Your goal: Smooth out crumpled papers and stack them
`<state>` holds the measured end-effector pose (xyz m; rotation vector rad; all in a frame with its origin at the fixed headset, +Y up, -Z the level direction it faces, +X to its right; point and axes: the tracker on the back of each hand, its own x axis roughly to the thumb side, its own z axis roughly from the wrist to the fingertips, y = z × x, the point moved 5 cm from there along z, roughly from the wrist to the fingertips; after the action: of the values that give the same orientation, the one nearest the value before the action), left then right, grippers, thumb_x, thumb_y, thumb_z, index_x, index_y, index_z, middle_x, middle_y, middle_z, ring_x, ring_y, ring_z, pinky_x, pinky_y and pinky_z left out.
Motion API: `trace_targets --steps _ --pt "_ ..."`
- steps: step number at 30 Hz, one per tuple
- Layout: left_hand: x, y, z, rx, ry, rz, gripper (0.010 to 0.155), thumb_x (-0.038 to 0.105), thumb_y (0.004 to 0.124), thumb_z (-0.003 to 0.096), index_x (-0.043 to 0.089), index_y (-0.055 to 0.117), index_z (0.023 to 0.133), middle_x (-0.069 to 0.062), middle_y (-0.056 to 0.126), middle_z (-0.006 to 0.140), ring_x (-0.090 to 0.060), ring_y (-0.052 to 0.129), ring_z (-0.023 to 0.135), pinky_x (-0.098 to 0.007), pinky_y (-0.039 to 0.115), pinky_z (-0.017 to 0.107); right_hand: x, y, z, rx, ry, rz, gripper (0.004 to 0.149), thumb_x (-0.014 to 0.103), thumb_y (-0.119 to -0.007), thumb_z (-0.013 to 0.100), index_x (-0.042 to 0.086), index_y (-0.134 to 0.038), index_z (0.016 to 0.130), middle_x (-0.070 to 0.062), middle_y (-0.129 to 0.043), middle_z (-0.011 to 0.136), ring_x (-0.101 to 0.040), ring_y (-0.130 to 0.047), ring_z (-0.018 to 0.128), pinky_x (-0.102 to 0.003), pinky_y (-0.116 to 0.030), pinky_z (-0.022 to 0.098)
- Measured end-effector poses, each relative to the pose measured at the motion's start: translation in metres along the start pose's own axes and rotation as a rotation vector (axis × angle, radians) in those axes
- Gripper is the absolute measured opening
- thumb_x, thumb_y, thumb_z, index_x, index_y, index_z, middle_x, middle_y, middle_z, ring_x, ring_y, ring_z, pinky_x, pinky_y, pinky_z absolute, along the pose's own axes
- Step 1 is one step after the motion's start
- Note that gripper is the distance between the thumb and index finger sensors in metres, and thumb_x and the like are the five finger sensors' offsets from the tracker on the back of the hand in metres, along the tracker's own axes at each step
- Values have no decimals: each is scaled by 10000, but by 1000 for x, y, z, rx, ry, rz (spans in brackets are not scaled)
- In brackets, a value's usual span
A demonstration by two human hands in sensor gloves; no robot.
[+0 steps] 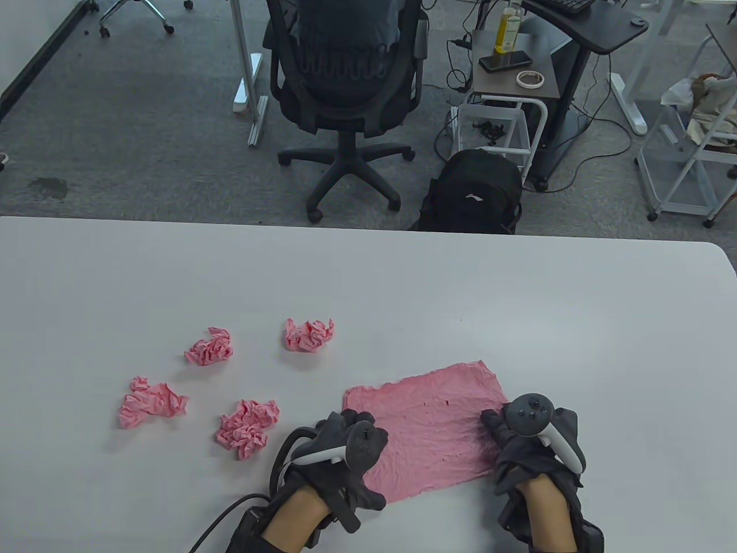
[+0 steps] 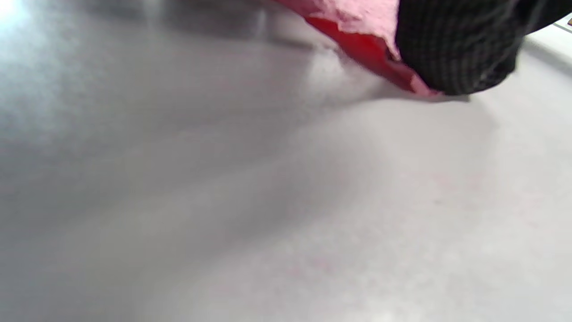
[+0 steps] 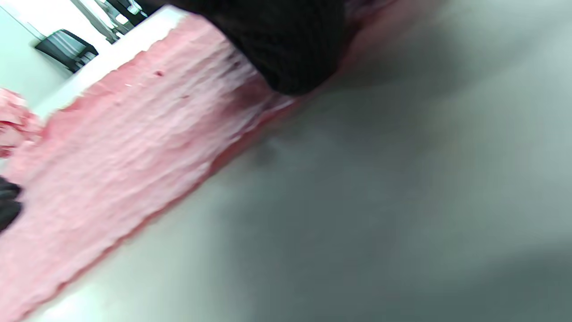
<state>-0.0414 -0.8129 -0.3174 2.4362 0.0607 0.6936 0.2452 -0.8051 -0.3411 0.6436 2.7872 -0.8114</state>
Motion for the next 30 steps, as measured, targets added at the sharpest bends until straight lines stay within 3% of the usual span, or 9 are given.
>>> trace_targets --steps 4,8,10,13,16,18,21,26,30 --pt "0 -1 0 15 23 4 1056 718 804 408 255 229 1163 -106 73 1174 -410 72 1150 -690 209 780 16 7 -9 -124 15 -127 727 115 -776 479 187 -348 1063 -129 -80 1136 -414 -10 993 -618 -189 699" --pt "2 -2 3 13 56 15 1057 714 812 408 249 240 1164 -100 81 1177 -405 77 1151 -689 207 778 84 6 -24 -324 398 -115 632 198 -706 516 217 -414 1076 -131 -155 1157 -406 -61 1012 -625 -205 694" --pt "4 -1 3 13 73 9 1055 710 816 407 253 239 1164 -98 76 1177 -400 69 1152 -692 196 776 115 -17 -21 -237 505 -163 594 221 -691 520 260 -471 1071 -131 -219 1166 -405 -116 1022 -625 -241 694" --pt "9 1 4 1 103 2 1041 685 824 413 255 244 1163 -97 71 1175 -400 56 1148 -698 177 768 136 -57 -6 33 497 -238 584 247 -668 540 303 -433 1072 -110 -170 1166 -394 -68 1018 -619 -203 699" --pt "14 3 1 -11 94 18 1038 675 819 417 253 231 1162 -102 59 1172 -405 47 1145 -702 181 768 122 -56 12 48 457 -197 584 288 -665 540 352 -414 1063 -39 -179 1165 -355 -99 1030 -579 -199 711" --pt "14 3 2 -11 93 15 1036 674 820 416 257 234 1162 -101 63 1172 -408 52 1145 -702 186 768 105 -43 19 10 373 -122 577 273 -667 540 342 -433 1063 -30 -190 1164 -335 -121 1029 -523 -202 721" --pt "14 4 1 -11 94 6 1035 675 819 418 262 230 1161 -90 56 1171 -396 42 1145 -694 174 769 59 -17 32 -36 223 2 575 265 -657 538 341 -426 1059 -11 -165 1159 -319 -72 1026 -527 -161 715" --pt "14 4 1 -10 94 7 1029 677 814 421 263 231 1161 -87 59 1172 -392 41 1146 -694 174 769 9 9 33 -106 82 124 583 224 -662 529 310 -436 1060 -5 -173 1159 -305 -75 1025 -528 -140 715" --pt "13 5 0 -6 88 11 1029 687 804 422 264 226 1161 -83 58 1171 -386 42 1147 -685 176 772 11 16 19 -254 78 20 581 189 -684 515 223 -476 1056 -109 -168 1150 -381 -57 1004 -580 -151 699"
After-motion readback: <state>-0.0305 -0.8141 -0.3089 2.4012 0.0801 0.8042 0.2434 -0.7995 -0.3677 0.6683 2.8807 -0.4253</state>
